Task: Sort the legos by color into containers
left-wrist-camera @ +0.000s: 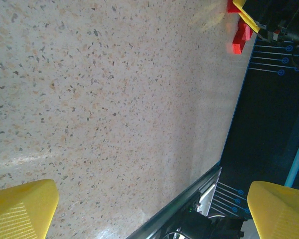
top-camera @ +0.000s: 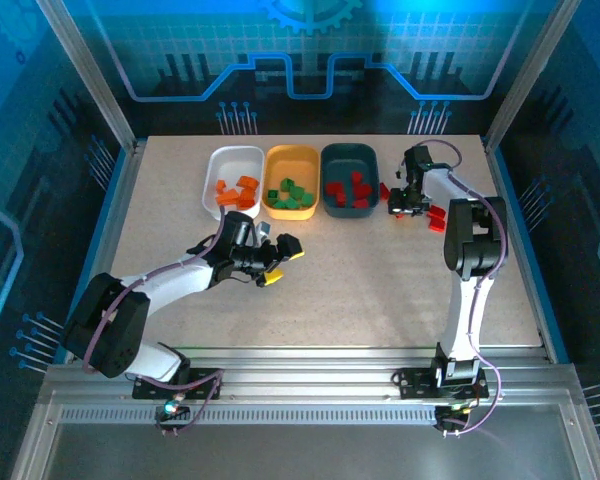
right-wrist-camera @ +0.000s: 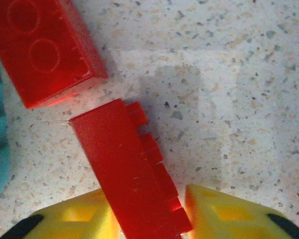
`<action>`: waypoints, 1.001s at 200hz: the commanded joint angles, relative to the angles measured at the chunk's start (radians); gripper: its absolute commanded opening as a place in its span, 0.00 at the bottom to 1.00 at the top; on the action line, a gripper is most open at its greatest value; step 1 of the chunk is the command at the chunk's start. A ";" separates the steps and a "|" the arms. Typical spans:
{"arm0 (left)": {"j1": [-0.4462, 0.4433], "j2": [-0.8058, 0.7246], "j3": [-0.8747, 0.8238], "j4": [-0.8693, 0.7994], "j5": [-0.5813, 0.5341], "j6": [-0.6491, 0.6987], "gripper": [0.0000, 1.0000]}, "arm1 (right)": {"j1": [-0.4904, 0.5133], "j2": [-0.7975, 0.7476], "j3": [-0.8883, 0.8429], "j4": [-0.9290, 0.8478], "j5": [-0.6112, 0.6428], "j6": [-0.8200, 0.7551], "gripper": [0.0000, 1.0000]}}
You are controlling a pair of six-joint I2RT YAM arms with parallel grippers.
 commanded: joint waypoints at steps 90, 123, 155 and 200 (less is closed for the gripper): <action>0.006 -0.057 0.022 -0.074 -0.038 0.048 0.99 | 0.056 -0.210 -0.176 0.099 0.151 0.116 0.25; 0.089 -0.153 0.015 -0.139 -0.052 0.074 0.99 | 0.117 -0.383 -0.268 0.144 0.170 0.157 0.26; 0.210 -0.263 -0.004 -0.198 -0.059 0.097 0.99 | 0.202 -0.327 -0.140 0.061 0.159 0.124 0.26; 0.292 -0.347 -0.097 -0.189 -0.008 0.056 0.99 | 0.240 -0.128 0.113 -0.026 0.059 0.147 0.30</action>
